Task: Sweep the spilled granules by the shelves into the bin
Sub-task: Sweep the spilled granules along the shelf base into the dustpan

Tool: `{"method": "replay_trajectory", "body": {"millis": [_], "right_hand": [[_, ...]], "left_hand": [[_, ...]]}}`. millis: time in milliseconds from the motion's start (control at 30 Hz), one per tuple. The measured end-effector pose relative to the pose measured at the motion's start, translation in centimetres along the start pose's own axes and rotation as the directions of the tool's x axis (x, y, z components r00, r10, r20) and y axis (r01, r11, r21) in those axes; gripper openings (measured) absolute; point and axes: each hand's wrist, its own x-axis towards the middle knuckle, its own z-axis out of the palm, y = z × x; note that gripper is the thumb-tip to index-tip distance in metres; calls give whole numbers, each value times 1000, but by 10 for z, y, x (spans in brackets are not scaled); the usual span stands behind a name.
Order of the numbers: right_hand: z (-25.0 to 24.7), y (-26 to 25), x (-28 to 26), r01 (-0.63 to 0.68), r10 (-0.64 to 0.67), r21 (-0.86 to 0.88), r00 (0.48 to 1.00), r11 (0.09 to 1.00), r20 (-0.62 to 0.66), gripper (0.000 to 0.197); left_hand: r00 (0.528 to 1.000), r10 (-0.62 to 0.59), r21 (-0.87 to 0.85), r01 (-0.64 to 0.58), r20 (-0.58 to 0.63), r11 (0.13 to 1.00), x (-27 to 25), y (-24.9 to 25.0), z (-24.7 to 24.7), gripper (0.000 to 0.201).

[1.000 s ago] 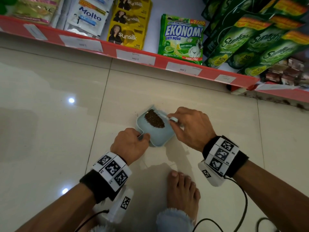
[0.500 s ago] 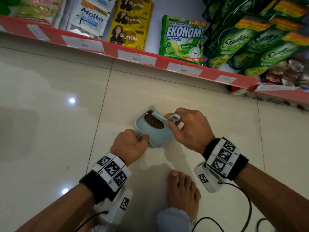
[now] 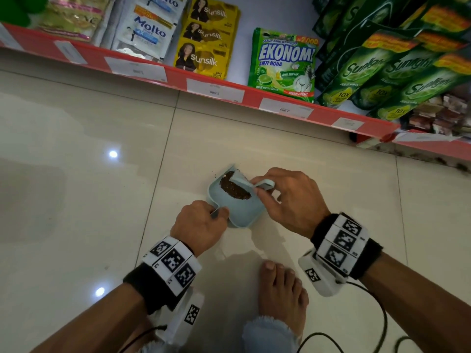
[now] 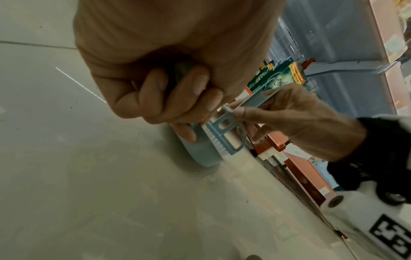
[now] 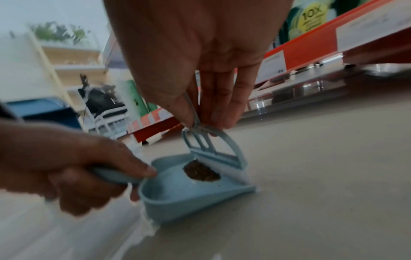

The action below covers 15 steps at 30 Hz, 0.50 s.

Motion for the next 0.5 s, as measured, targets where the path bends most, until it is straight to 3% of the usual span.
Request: {"method": "replay_trajectory", "body": {"millis": [133,233,333,500], "right_hand": [[-11,12,10,-13,9,-15,978,1000,-207,17],[-18,32,29,-137,85,-145,944,980,-319,17],[-18,47,46,-217,169,-226,962,950,-214,24],[-3,38,39,55,-40,-230,997,972,70,30]], "left_hand": [[1000,23,-10,-23,-2,1000,-1,-5,1,46],[1000,22,-12,-22,-8,1000,-1,-6,2,46],[1000,18,-6,-18,-8,1000,-1,-5,3,45],[1000,1,0,-1,-18,1000,-4,-5,1,44]]}}
